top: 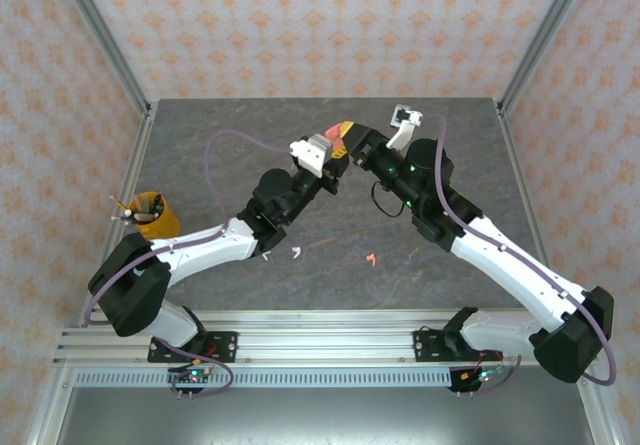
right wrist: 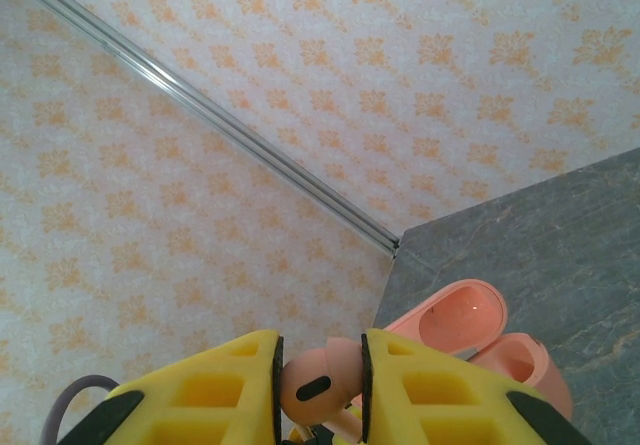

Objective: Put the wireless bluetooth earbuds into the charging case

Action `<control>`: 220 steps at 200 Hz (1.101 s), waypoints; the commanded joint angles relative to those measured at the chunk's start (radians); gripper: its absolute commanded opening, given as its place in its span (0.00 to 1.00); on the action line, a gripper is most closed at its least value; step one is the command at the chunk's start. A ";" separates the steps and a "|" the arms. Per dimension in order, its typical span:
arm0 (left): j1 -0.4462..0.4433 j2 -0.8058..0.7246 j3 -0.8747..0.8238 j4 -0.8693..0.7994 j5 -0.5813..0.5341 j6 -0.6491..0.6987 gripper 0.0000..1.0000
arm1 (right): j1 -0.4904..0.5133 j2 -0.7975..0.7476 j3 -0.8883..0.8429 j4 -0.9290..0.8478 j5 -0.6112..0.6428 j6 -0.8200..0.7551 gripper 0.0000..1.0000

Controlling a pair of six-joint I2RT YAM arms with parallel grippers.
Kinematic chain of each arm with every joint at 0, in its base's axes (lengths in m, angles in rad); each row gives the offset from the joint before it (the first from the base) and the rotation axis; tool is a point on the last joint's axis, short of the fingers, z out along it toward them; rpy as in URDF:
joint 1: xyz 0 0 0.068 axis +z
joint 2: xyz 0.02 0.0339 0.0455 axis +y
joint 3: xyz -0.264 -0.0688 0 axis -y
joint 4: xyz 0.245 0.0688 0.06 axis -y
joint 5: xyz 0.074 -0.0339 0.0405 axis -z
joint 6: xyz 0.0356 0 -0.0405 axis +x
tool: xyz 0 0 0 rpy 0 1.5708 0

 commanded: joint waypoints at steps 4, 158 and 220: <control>-0.008 -0.007 0.030 0.064 -0.015 0.021 0.00 | 0.008 0.015 -0.005 0.056 0.017 0.013 0.25; -0.006 -0.018 0.037 0.070 -0.006 0.027 0.00 | 0.009 0.065 -0.026 0.031 0.015 0.013 0.24; -0.006 -0.010 0.050 0.063 -0.008 0.039 0.00 | 0.009 0.053 -0.015 -0.044 -0.027 -0.002 0.24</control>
